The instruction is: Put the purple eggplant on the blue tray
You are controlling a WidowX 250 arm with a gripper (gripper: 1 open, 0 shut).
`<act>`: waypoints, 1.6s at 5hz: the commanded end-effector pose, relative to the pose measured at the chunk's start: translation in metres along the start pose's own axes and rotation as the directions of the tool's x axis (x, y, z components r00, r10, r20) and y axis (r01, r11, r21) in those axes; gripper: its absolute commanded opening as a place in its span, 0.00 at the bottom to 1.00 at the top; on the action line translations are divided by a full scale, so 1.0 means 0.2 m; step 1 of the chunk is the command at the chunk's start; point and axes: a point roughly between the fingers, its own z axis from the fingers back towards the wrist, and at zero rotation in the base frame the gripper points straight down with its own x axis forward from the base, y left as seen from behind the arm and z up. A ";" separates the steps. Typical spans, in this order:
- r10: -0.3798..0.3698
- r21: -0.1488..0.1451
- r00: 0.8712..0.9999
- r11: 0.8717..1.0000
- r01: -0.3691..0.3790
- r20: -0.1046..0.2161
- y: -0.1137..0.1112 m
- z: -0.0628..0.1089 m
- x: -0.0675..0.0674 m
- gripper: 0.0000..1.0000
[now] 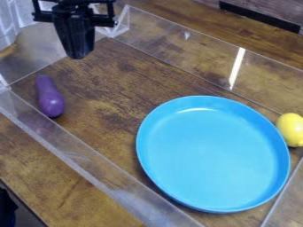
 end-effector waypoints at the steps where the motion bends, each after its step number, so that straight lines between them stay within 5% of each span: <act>1: 0.016 0.002 0.999 1.000 -0.016 0.035 0.05 -0.02 0.03 1.00; 8: 0.124 0.057 0.989 0.990 -0.129 0.086 0.31 -0.29 0.12 1.00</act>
